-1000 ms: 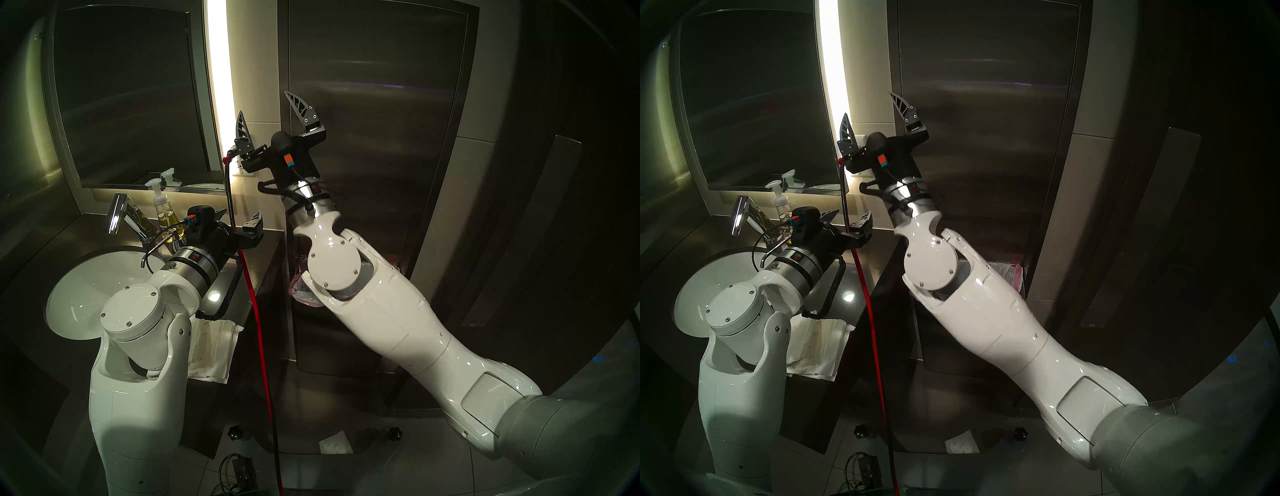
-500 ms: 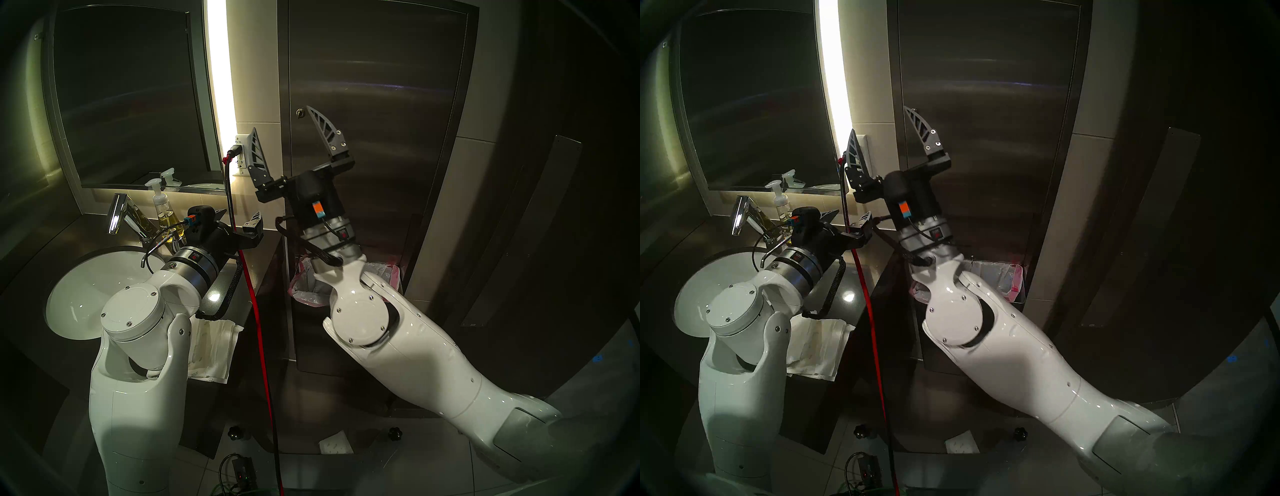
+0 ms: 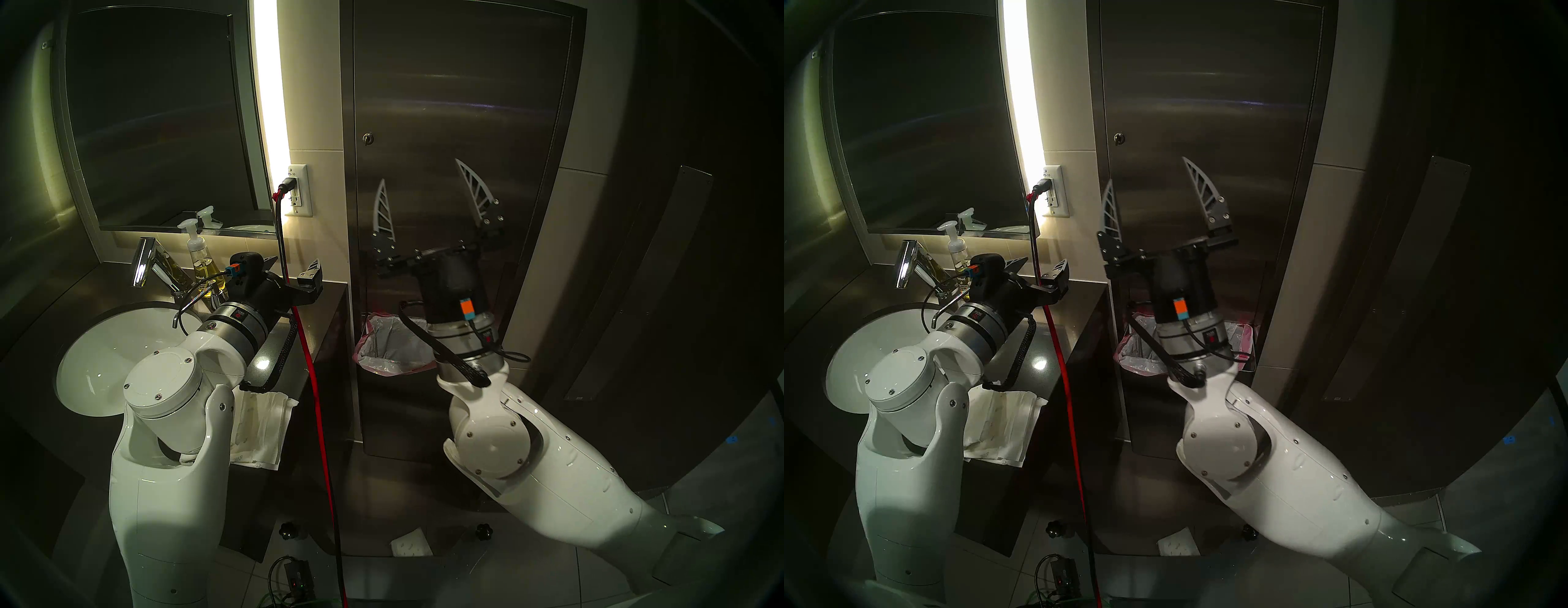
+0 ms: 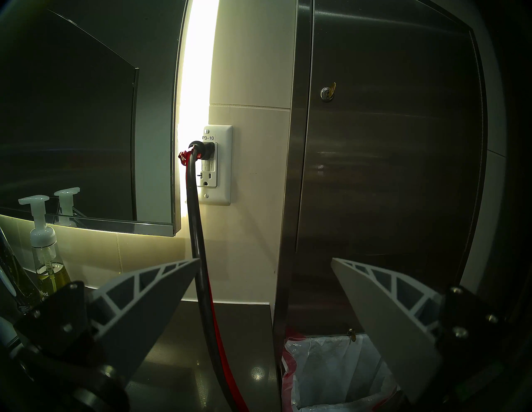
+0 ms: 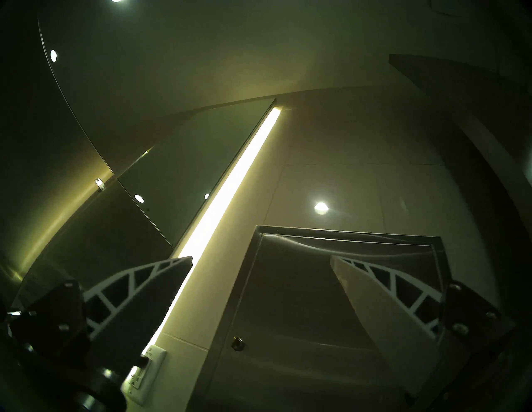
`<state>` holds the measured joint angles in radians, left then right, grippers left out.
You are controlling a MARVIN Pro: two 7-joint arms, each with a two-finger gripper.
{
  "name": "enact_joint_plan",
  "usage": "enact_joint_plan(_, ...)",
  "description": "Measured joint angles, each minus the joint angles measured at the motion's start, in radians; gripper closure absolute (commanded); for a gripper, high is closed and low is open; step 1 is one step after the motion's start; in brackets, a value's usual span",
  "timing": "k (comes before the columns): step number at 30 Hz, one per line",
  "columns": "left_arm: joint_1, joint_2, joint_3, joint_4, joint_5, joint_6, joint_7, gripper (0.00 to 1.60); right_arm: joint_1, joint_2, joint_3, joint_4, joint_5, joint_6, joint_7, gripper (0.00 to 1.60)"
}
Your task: Twist key and close towel dispenser
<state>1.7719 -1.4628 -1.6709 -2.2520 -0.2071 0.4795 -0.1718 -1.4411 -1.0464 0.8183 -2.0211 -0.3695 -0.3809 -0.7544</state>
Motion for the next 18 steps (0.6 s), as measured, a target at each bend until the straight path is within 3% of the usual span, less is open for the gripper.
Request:
enact_joint_plan(11, 0.000, 0.000, 0.000, 0.000, 0.000, 0.000, 0.000, 0.00, -0.141, 0.130, 0.037, -0.058, 0.002, 0.037, -0.148, 0.00)
enact_joint_plan(18, 0.000, 0.000, 0.000, 0.000, 0.000, 0.000, 0.000, 0.00, -0.229, 0.213, 0.010, -0.107, 0.032, 0.087, -0.245, 0.00)
